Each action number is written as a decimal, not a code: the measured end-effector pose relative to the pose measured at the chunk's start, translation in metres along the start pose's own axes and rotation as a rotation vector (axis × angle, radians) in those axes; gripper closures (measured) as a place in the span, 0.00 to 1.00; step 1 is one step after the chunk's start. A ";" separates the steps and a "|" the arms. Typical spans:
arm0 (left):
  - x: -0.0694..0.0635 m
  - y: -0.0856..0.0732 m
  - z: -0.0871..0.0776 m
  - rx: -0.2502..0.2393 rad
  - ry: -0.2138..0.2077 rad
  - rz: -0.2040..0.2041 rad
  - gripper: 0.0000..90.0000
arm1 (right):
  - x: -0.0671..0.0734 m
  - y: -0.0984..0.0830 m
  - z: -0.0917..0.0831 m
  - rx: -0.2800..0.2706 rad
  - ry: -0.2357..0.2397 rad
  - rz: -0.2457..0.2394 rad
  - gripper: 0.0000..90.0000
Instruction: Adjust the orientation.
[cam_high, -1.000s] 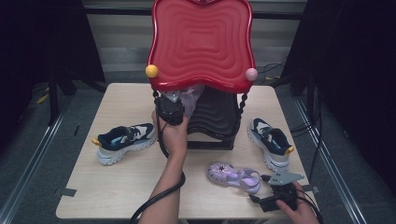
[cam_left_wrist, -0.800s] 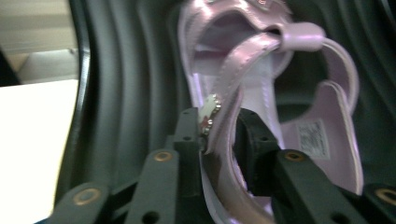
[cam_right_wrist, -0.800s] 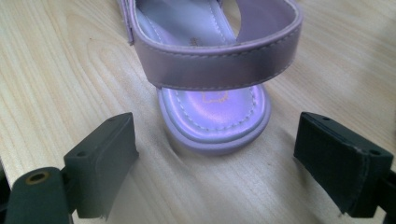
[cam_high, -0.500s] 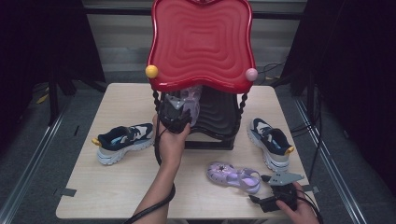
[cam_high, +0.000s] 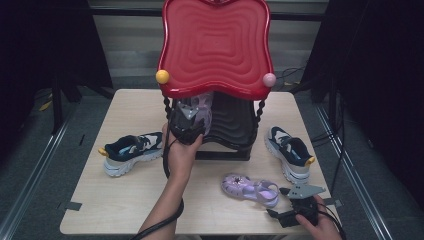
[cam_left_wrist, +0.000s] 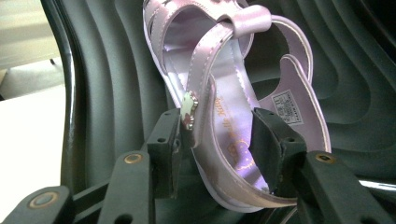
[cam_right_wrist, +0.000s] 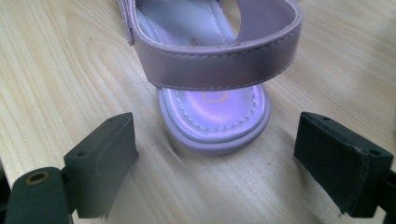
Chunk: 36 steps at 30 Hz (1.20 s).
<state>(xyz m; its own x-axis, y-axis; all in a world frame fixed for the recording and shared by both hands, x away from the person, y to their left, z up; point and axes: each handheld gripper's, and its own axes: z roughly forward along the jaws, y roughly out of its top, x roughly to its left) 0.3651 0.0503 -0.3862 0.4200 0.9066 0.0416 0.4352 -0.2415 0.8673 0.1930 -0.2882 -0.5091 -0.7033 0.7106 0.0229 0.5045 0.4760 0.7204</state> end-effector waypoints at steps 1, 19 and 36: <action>0.000 0.000 0.000 0.001 -0.002 0.003 0.59 | 0.000 0.000 0.000 0.001 -0.001 0.000 0.14; -0.004 0.010 -0.002 -0.039 -0.014 0.059 0.46 | 0.000 0.000 0.000 -0.002 0.002 0.001 0.14; -0.002 0.019 -0.029 -0.042 -0.131 0.069 0.44 | 0.000 0.000 0.000 -0.002 0.002 0.000 0.14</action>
<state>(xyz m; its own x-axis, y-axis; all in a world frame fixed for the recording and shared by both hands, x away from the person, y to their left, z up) 0.3490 0.0538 -0.3557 0.5496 0.8345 0.0391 0.3691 -0.2846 0.8848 0.1930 -0.2882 -0.5093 -0.7043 0.7095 0.0246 0.5036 0.4750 0.7216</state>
